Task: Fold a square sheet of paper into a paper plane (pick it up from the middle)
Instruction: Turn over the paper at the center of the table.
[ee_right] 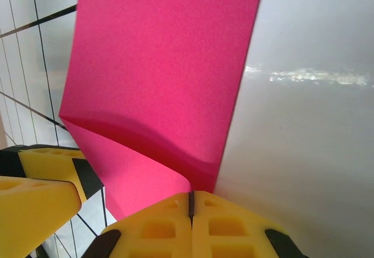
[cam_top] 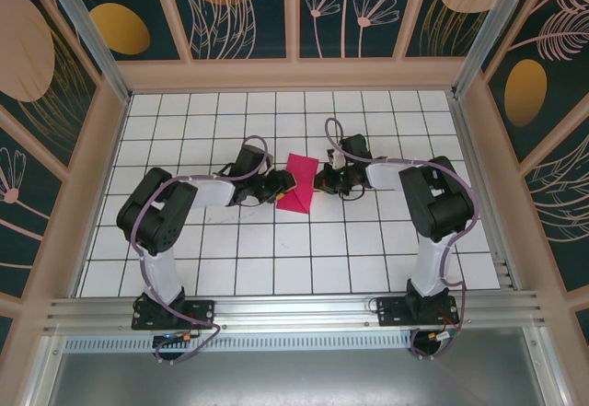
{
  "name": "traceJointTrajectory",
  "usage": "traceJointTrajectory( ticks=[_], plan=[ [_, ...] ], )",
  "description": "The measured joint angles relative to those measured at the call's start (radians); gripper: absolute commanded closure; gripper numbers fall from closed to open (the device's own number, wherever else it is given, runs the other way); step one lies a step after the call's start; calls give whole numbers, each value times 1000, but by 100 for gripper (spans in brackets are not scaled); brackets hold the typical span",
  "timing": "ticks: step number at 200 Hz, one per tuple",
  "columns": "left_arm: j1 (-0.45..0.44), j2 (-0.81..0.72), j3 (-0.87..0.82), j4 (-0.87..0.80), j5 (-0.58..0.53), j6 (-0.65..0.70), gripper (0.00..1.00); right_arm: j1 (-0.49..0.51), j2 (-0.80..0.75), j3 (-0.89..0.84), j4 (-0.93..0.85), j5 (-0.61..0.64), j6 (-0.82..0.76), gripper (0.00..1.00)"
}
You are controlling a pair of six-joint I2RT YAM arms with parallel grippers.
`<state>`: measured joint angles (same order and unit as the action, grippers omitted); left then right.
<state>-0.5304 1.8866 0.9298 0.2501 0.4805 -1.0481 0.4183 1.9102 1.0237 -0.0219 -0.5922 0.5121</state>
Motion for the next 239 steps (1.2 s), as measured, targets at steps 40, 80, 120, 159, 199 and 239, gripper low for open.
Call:
traceJointTrajectory(
  ticks=[40, 80, 120, 159, 199, 239],
  plan=[
    [-5, 47, 58, 1, 14, 33, 63, -1, 0, -1, 0, 16, 0, 97],
    [-6, 61, 80, 6, 22, 72, 70, -10, 0, -5, -1, 23, 3, 95],
    [-5, 61, 80, 27, 28, 118, 87, -15, -13, -5, -21, 66, 27, 79],
    [-6, 61, 81, 31, 9, 161, 96, -20, -113, -5, -80, 220, 45, 63],
    [-6, 61, 101, 10, -27, 207, 98, -20, -240, -31, -88, 317, 63, 47],
    [-8, 7, 154, -121, -113, 298, 98, -31, -334, -87, -95, 411, 74, 32]
  ],
)
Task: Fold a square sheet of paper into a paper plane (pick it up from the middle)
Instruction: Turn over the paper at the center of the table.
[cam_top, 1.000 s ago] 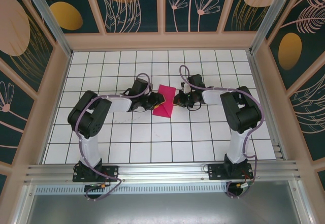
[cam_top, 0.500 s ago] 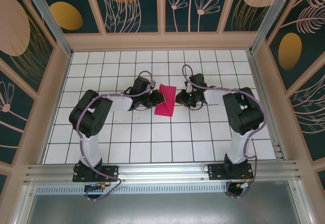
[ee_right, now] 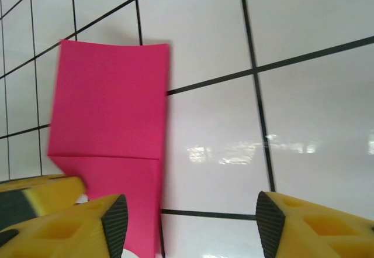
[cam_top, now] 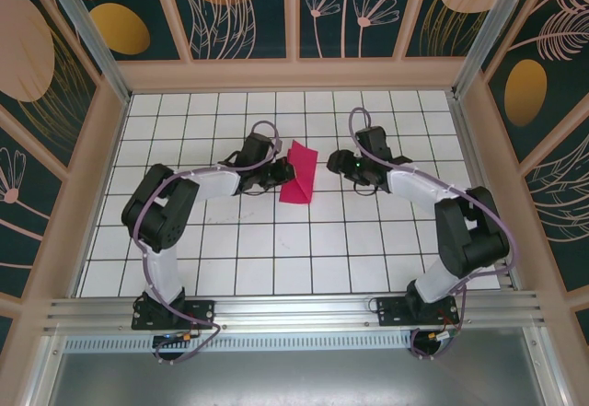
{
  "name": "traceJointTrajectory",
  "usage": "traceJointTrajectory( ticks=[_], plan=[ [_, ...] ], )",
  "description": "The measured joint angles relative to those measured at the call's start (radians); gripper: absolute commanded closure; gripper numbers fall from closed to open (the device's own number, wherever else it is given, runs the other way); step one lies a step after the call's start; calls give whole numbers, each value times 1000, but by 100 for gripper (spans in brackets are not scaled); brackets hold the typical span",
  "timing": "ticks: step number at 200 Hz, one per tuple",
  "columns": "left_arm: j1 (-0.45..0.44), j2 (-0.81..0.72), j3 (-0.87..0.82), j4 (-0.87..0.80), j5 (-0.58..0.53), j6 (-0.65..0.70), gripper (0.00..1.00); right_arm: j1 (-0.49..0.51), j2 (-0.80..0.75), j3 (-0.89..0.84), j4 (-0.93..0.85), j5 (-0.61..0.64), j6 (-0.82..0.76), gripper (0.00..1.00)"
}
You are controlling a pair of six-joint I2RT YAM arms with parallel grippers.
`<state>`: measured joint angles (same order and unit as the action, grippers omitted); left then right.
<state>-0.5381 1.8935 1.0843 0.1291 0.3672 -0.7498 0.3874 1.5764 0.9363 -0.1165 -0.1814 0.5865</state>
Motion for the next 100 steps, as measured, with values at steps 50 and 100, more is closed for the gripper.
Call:
traceJointTrajectory(
  ticks=[50, 100],
  plan=[
    [-19, -164, 187, -303, -244, 185, 98, -50, -123, -68, -2, 74, 22, 21],
    [-74, -174, 403, -584, -641, 315, 98, -73, -163, -105, 4, 109, 30, 16]
  ],
)
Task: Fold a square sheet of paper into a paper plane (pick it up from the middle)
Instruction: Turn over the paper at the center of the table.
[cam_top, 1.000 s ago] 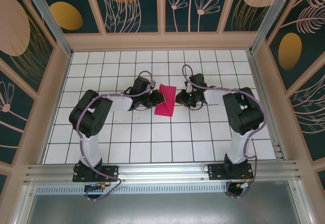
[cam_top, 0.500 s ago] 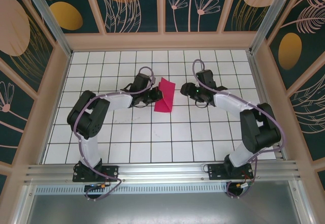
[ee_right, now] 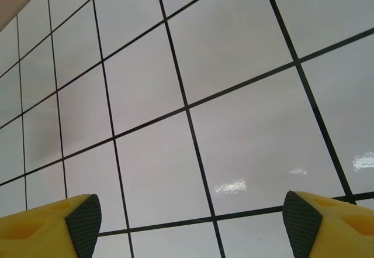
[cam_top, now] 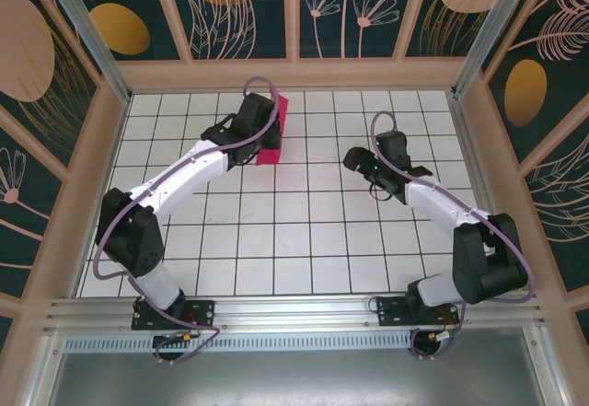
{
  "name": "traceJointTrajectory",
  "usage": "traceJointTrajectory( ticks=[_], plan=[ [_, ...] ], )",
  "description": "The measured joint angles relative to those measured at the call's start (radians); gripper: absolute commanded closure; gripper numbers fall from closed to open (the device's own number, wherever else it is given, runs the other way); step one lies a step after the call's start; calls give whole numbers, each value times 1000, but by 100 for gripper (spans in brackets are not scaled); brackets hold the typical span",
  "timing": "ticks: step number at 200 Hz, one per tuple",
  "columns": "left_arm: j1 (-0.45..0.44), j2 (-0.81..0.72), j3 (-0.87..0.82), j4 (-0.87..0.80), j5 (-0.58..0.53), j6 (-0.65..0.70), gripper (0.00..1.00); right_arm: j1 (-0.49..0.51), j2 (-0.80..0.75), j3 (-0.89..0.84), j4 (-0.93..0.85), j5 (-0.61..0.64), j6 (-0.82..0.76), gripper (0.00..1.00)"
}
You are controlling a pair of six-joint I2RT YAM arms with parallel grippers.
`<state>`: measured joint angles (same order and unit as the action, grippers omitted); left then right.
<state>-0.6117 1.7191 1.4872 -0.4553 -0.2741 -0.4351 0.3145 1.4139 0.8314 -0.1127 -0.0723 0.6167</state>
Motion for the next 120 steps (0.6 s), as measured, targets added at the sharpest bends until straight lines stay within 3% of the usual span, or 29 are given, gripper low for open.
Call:
traceJointTrajectory(
  ticks=[60, 120],
  plan=[
    [-69, 313, 185, -291, -472, 24, 98, -32, -5, -25, -6, 18, 19, 16],
    [-130, 508, 216, -362, -586, 11, 99, -65, -6, -35, -18, 23, 23, 16]
  ],
)
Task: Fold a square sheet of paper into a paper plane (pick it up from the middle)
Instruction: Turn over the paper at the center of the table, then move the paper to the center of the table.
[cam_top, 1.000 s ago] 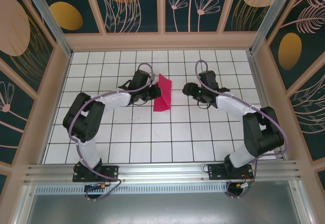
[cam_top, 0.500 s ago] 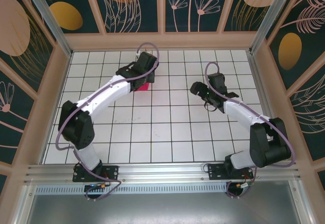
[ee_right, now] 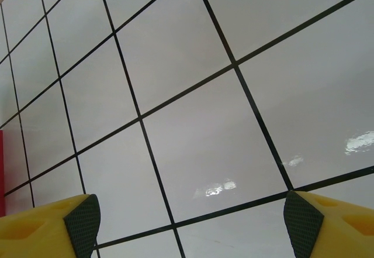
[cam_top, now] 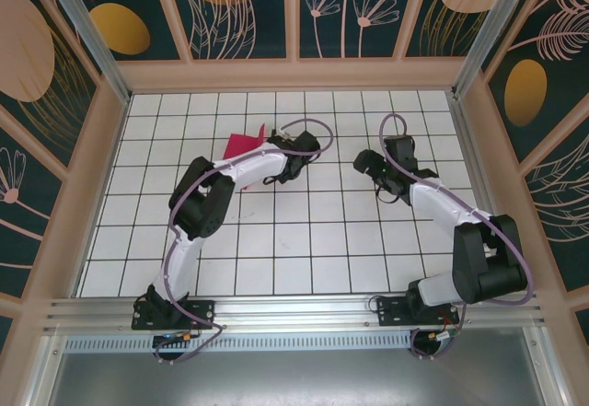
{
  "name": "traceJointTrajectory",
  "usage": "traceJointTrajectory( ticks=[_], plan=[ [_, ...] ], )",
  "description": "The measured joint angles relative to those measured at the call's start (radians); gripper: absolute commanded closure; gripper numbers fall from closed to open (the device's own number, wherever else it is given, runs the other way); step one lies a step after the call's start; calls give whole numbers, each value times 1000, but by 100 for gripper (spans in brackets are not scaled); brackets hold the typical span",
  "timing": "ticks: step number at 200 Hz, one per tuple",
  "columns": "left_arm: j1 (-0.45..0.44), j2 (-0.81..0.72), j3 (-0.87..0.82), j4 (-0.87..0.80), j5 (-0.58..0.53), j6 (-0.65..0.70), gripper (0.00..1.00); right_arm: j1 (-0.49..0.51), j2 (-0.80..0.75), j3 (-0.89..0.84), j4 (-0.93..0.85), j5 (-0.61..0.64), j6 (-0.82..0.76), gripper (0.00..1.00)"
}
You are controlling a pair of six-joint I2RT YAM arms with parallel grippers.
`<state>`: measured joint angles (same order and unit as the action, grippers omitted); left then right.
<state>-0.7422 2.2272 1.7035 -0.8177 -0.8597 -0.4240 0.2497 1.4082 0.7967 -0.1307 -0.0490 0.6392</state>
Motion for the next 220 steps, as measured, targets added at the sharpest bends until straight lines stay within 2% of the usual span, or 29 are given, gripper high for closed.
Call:
traceJointTrajectory(
  ticks=[29, 66, 85, 123, 148, 173, 193, 220],
  plan=[
    [-50, 37, 8, 17, 5, -11, 97, -11, -3, -7, -4, 0, 0, 16],
    [-90, 62, 9, 64, 94, -30, 92, -32, -3, -8, -9, 1, 7, 16],
    [-89, 62, 8, 91, 154, -36, 84, -43, -14, -13, -9, 1, 14, 16],
    [-83, 44, -16, 145, 270, -35, 60, -61, -37, -20, -10, 0, 26, 16],
    [-77, -39, -48, 206, 434, -31, 42, -63, -38, -20, -10, -5, 26, 16],
    [-79, -204, -111, 308, 613, -29, 24, -63, -38, -20, -10, -15, 26, 16],
    [-80, -344, -150, 398, 696, -41, 16, -63, -38, -20, -9, -42, 25, 16],
    [-52, -480, -210, 507, 747, -82, 10, -58, -32, -19, -5, -106, 21, 18]
  ],
)
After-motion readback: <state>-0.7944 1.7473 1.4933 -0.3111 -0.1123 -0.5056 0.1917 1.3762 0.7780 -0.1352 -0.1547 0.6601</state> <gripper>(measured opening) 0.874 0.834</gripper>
